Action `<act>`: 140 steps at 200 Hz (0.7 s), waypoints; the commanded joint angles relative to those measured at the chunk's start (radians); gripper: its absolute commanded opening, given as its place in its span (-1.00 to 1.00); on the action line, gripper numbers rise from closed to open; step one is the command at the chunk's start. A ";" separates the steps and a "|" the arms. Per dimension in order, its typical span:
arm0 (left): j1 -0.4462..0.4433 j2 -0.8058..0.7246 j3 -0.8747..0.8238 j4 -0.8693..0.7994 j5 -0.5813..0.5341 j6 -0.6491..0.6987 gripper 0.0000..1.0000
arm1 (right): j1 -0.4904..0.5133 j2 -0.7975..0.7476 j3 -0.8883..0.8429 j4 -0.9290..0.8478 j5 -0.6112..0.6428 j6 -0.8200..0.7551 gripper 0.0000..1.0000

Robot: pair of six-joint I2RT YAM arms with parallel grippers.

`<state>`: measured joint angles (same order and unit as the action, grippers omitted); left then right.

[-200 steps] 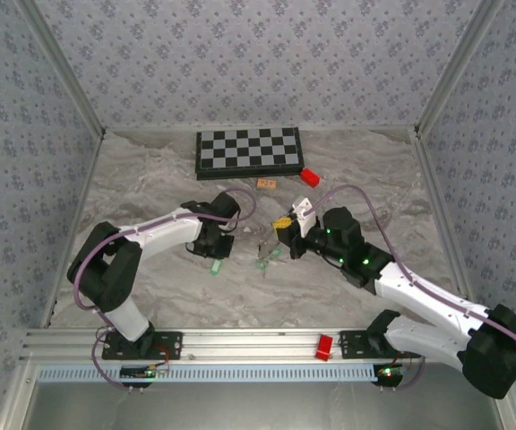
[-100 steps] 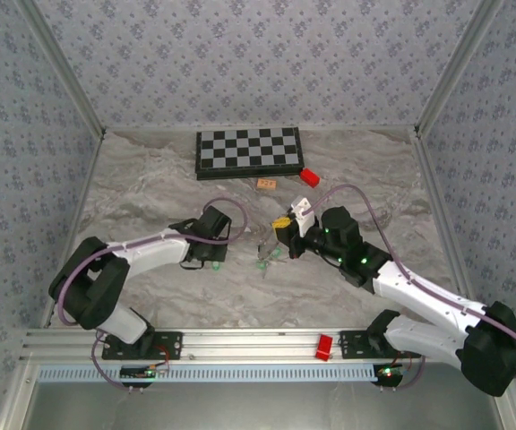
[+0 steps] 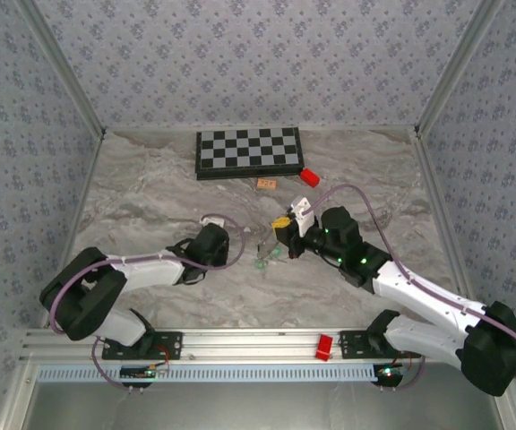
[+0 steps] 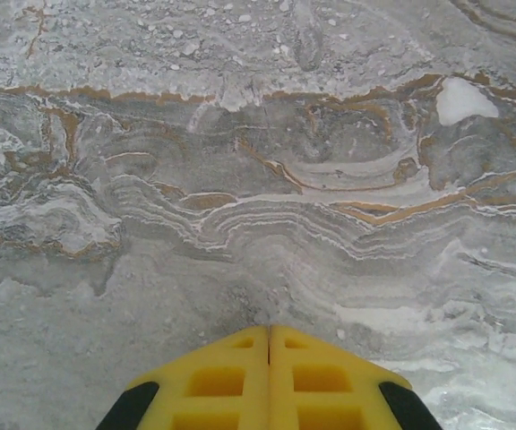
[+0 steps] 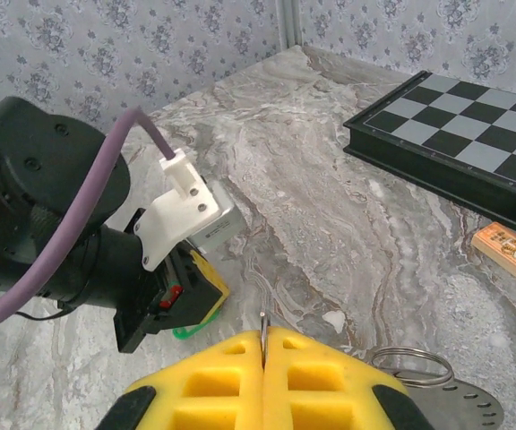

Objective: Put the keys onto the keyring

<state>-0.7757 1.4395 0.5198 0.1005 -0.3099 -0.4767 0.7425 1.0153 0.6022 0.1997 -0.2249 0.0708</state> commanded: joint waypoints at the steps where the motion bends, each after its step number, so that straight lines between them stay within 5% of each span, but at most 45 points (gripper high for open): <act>1: -0.023 -0.013 -0.041 0.071 -0.039 -0.011 -1.00 | 0.007 0.003 -0.001 0.048 -0.016 0.015 -1.00; 100: -0.059 -0.059 -0.170 0.180 -0.066 -0.063 -1.00 | 0.008 0.014 -0.003 0.054 -0.014 0.017 -1.00; 140: -0.056 -0.186 -0.149 0.049 -0.037 -0.081 -0.14 | 0.009 0.010 -0.002 0.050 -0.011 0.014 -1.00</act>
<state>-0.8268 1.3418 0.3592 0.2638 -0.3695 -0.5434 0.7452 1.0286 0.5999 0.2092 -0.2245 0.0711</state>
